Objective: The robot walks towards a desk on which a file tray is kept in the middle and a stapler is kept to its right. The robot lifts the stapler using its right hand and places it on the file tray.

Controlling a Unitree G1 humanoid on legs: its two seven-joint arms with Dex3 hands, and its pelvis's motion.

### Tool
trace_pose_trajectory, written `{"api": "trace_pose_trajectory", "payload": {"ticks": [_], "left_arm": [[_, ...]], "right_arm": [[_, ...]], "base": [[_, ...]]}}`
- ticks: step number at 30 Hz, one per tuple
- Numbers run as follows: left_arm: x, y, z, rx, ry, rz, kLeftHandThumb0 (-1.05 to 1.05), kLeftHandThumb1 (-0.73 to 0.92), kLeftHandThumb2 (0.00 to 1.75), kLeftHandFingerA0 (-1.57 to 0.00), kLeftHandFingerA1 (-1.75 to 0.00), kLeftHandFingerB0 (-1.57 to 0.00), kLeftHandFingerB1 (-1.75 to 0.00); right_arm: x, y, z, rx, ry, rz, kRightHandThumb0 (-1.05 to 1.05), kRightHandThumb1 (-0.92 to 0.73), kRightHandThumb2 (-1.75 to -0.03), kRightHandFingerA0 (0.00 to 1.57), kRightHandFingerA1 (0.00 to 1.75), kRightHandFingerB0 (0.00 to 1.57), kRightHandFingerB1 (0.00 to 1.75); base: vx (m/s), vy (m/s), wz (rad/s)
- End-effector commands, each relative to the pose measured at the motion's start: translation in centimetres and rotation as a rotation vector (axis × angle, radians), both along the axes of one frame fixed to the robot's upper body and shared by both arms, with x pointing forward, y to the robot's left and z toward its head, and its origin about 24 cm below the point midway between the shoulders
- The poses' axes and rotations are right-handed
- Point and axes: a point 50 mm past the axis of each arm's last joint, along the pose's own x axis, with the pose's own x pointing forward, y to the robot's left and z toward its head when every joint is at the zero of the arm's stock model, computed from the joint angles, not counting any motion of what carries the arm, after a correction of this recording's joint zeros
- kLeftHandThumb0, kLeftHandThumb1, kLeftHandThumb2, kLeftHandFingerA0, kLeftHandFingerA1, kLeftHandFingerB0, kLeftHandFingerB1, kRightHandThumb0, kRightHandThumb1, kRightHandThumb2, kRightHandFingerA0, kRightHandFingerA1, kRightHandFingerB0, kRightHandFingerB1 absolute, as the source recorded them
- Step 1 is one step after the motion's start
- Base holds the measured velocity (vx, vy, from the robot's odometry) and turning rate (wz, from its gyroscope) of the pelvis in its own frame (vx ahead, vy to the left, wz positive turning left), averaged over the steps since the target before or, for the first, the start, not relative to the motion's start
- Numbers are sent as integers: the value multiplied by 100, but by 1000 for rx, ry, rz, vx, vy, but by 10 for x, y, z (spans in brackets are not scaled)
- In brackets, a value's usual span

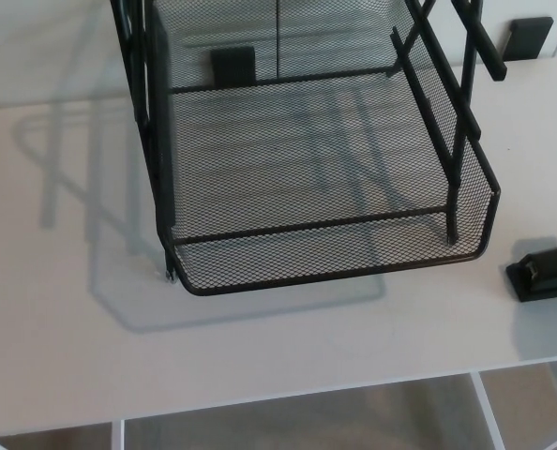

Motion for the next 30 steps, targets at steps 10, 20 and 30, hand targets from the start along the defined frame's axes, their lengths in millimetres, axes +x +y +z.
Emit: {"api": "trace_pose_trajectory", "payload": {"ticks": [10,20,30], "left_arm": [[-4,-3,-3,19,31,-36,-105,67,145,-60,-130,-10,-77],[2,-4,-3,1,22,-40,-105,66,145,-59,-129,-13,-80],[3,-3,-1,7,21,-60,-105,68,147,-63,-132,-12,-79]], "right_arm": [[-3,5,-29,-175,-155,161,-43,-55,-57,67,75,39,33],[0,11,-37,-284,-396,228,-24,-68,-68,94,150,31,45],[-6,17,-46,-302,-475,286,-27,-74,-70,93,160,78,75]], "base": [[0,0,0],[0,0,0],[0,0,0]]}}
